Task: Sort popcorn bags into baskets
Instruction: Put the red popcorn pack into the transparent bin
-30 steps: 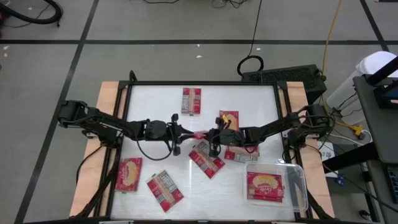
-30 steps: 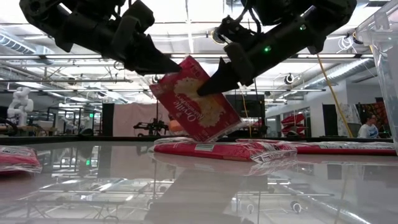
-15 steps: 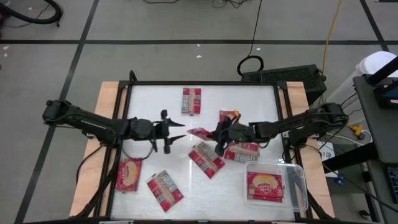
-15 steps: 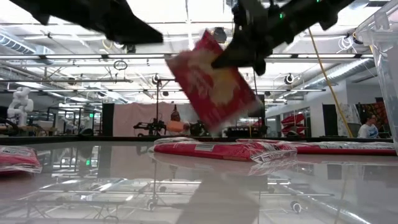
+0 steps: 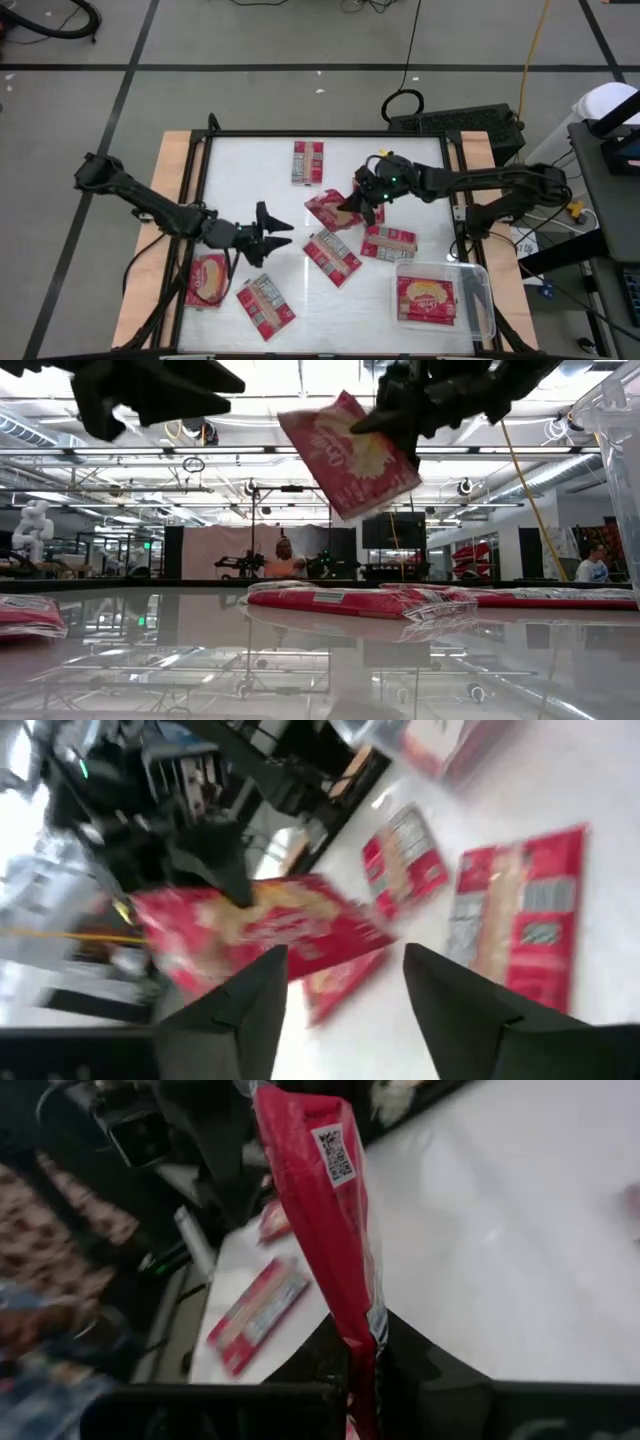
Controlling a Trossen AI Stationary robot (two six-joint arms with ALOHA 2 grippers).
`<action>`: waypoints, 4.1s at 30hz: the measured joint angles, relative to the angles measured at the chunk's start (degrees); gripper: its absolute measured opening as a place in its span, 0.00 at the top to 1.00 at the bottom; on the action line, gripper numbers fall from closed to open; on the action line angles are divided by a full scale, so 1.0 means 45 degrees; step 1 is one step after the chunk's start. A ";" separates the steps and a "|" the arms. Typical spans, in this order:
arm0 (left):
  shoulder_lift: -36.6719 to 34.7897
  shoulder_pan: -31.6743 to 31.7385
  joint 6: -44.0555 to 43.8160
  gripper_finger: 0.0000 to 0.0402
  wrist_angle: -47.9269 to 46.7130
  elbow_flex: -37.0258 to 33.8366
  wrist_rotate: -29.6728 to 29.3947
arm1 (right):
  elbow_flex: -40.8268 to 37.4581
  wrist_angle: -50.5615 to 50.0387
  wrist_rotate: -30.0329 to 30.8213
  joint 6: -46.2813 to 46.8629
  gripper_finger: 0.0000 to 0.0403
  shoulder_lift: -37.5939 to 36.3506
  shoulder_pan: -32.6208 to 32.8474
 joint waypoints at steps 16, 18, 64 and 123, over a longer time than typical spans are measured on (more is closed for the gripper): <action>0.3933 -0.0875 0.4904 0.34 0.3451 0.0005 -0.3085 | 0.0005 0.4605 -0.5499 0.4120 0.96 0.3839 -0.0680; 0.3991 -0.0880 0.4947 0.34 0.3398 0.0005 -0.3316 | 0.0010 0.4929 -0.5866 0.4460 0.96 0.4121 -0.0797; 0.6945 0.0013 0.8522 0.95 0.8296 0.0000 -0.2668 | 0.0010 0.5919 -0.6054 0.5915 0.89 0.5360 -0.0507; 0.6299 0.4654 -0.8132 0.96 -0.1372 0.2710 0.1769 | 0.0004 -0.1036 1.2659 -0.5147 0.60 0.3082 0.4576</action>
